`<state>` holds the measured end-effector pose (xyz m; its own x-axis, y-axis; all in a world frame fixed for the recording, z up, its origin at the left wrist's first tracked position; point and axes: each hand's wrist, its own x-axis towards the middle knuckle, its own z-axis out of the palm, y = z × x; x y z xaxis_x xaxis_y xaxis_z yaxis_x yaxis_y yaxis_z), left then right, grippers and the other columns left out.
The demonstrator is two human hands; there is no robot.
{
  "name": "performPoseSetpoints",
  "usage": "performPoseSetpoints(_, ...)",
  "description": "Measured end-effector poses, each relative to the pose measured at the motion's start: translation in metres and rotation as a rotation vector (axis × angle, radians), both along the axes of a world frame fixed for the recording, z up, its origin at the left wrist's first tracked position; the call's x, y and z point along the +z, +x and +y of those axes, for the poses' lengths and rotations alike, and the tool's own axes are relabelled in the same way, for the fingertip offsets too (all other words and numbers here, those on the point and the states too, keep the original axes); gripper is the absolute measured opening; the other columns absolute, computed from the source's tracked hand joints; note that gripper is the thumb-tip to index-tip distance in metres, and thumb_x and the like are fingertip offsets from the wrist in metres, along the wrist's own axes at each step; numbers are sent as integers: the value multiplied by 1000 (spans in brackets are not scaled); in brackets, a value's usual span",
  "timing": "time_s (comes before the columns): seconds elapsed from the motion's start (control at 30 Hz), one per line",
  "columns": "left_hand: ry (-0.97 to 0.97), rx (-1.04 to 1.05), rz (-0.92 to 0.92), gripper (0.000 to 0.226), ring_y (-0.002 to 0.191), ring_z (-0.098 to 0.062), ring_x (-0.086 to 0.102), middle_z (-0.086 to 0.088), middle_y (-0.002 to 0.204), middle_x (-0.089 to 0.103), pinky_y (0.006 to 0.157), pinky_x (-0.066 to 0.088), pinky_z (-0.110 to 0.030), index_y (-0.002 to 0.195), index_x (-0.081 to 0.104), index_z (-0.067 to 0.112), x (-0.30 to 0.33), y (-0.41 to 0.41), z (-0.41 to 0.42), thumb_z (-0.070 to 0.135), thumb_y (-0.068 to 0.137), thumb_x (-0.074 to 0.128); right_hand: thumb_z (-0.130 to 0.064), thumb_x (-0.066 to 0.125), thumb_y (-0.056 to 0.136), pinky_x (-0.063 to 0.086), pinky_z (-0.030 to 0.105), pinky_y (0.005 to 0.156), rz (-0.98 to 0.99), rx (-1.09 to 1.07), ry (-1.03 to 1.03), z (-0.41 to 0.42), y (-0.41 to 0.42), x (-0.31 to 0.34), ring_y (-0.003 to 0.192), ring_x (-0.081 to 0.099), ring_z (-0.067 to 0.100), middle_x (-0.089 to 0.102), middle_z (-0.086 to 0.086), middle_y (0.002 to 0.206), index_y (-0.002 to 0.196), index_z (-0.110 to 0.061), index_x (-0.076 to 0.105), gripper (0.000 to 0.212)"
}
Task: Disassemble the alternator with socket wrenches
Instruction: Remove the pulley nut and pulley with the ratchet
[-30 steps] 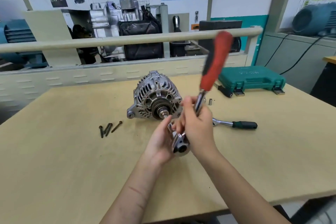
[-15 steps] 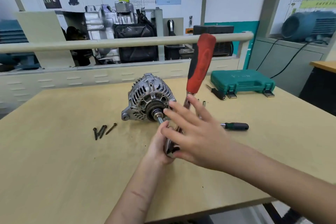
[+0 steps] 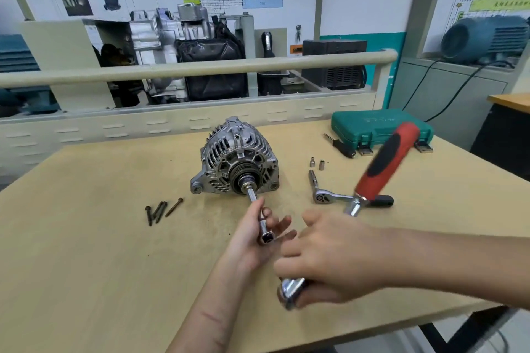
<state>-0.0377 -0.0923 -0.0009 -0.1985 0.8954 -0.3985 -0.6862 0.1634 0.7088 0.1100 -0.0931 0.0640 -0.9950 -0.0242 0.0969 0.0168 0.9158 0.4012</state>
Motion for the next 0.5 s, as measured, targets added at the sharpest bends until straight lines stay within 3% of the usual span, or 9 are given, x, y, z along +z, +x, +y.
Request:
performPoseSetpoints(0.07, 4, 6, -42, 40, 39, -14, 52, 4, 32, 38, 40, 48, -22, 61, 35, 16, 4, 2, -3, 33, 97, 39, -63, 56, 75, 31, 22, 57, -9, -85, -209, 4, 13, 1, 59, 57, 14, 60, -10, 70, 78, -27, 51, 36)
performPoseSetpoints(0.13, -2, -5, -68, 41, 31, -11, 44, 5, 34, 36, 38, 47, -20, 60, 34, 16, 3, 2, -3, 33, 96, 40, -66, 49, 79, 30, 25, 53, 59, -417, -396, 32, 23, 6, 66, 54, 17, 56, -10, 70, 79, -27, 42, 40)
performPoseSetpoints(0.2, 0, -15, -102, 40, 28, -9, 39, 5, 35, 35, 41, 47, -18, 59, 35, 16, 8, 4, -6, 33, 96, 41, -62, 47, 81, 26, 23, 49, 244, -666, -571, 78, 36, -1, 59, 47, 10, 48, -11, 63, 72, -25, 40, 39)
performPoseSetpoints(0.3, 27, -17, -131, 40, 27, -8, 36, 5, 36, 35, 38, 41, -13, 59, 35, 17, 8, 3, -4, 33, 95, 41, -52, 46, 87, 31, 25, 51, 558, -845, -784, 148, 59, -20, 56, 47, 10, 52, -1, 64, 72, -15, 49, 40)
performPoseSetpoints(0.43, 11, -18, -114, 39, 28, -8, 35, 5, 36, 34, 37, 38, -11, 59, 36, 17, 8, 3, -4, 32, 95, 41, -44, 57, 86, 35, 28, 55, 664, -999, -842, 207, 79, -54, 70, 52, 20, 56, -1, 73, 79, -19, 56, 26)
performPoseSetpoints(0.5, 2, -16, -116, 39, 28, -9, 35, 5, 36, 34, 37, 37, -12, 59, 36, 17, 7, 3, -4, 32, 95, 42, -43, 62, 82, 42, 33, 65, 658, -1081, -796, 221, 78, -68, 82, 55, 26, 59, 2, 82, 88, -19, 57, 26)
